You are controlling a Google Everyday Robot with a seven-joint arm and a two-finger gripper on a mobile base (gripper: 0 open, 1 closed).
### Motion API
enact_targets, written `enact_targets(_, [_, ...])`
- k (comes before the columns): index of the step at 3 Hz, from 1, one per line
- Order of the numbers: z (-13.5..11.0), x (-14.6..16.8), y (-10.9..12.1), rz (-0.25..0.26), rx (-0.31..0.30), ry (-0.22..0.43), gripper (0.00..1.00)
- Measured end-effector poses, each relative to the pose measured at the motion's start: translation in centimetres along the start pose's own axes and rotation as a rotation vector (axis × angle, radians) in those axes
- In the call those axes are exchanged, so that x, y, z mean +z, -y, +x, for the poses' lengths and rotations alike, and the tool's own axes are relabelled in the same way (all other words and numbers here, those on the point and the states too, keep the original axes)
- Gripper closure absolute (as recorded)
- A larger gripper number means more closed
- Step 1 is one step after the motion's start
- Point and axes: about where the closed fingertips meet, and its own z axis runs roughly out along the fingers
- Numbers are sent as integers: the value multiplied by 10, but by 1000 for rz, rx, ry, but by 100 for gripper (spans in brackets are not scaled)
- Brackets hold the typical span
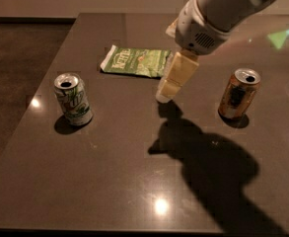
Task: Pick 7up can
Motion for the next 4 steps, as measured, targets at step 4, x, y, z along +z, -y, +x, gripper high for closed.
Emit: enact_targets(4, [-112, 91, -60, -143, -27, 235, 0])
